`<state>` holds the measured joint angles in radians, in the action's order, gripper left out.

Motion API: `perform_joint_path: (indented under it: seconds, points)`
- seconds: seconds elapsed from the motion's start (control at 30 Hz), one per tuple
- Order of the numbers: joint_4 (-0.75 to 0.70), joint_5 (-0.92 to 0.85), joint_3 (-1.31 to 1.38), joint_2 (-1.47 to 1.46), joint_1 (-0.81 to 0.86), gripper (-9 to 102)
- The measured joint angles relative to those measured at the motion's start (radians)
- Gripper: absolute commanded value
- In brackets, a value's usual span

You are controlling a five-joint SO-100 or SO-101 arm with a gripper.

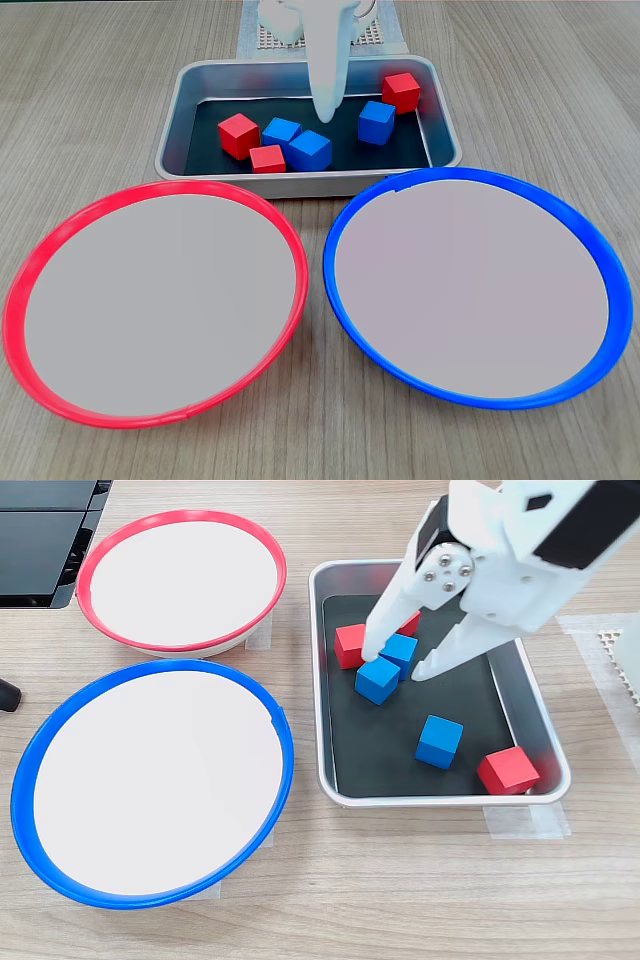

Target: Move six blocks tray to matching dishes

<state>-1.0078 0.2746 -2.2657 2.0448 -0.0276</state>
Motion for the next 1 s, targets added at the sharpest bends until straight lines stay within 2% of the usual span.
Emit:
perform_joint_path:
  seconds: [0.3,0.53,1.0]
  points:
    - [0.006,0.061,0.100,-0.256,0.052,23]
    - [-0.052,0.123,0.127,-0.339,0.087,20]
    - [-0.055,0.123,0.178,-0.396,0.055,13]
